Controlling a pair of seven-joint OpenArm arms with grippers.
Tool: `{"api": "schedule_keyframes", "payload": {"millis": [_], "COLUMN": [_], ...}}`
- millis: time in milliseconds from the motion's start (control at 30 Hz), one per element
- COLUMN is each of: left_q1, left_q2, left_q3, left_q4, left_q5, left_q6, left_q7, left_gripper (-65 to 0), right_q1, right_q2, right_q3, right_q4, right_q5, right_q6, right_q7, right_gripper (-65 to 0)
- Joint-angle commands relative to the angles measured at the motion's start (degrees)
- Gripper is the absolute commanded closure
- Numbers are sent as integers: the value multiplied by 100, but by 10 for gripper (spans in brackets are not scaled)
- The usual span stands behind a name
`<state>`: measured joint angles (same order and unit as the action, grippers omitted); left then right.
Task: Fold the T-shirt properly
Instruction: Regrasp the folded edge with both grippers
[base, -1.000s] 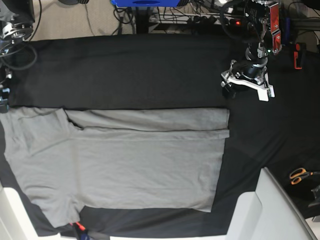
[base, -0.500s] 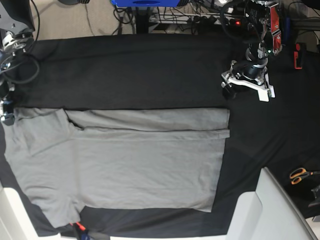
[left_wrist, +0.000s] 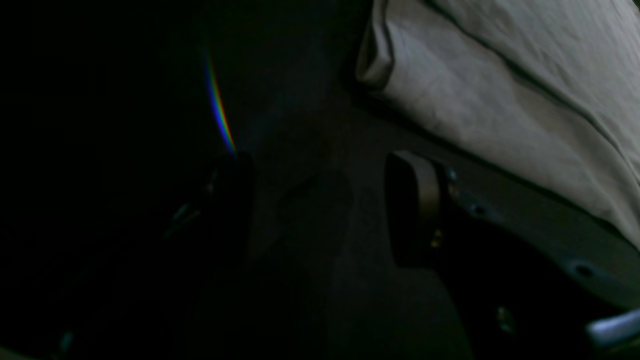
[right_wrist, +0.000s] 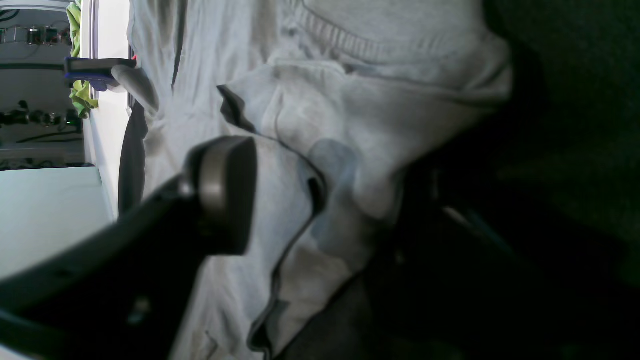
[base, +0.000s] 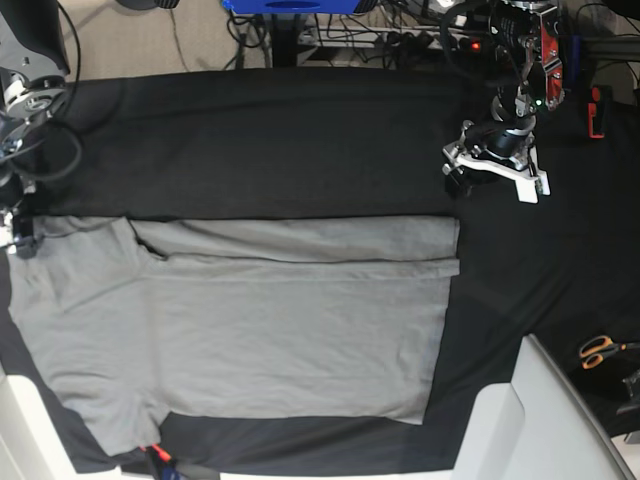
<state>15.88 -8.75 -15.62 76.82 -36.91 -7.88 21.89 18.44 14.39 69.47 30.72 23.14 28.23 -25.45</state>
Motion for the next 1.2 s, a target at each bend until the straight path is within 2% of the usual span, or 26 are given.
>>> {"api": "schedule_keyframes", "payload": {"millis": [0, 133, 200, 533, 800, 1167], "left_q1": [-27, -27, -27, -441, -1056, -1355], "left_q2": [-43, -43, -43, 18, 229, 405], "left_q3": [-25, -25, -25, 1, 10, 19], "left_q4": [77, 68, 68, -3, -926, -1189], "left_q5": [-50, -68, -85, -103, -103, -103], "left_q6": [-34, -34, -34, -34, -34, -34], "left_q7": [-92, -92, -92, -92, -92, -92], "left_gripper": [-402, -402, -403, -403, -403, -403], "right_q1": [95, 112, 112, 95, 86, 86], "right_q2": [68, 60, 60, 42, 42, 68], "right_q3": [-24, -24, -24, -24, -24, -24], "right_q4": [36, 27, 27, 27, 27, 27], "right_q5": [-23, -23, -23, -23, -23, -23], "right_q6": [4, 4, 4, 4, 39, 39], "right_q7": [-61, -70, -79, -88, -88, -88], "right_gripper": [-270, -45, 0, -8, -8, -8]}}
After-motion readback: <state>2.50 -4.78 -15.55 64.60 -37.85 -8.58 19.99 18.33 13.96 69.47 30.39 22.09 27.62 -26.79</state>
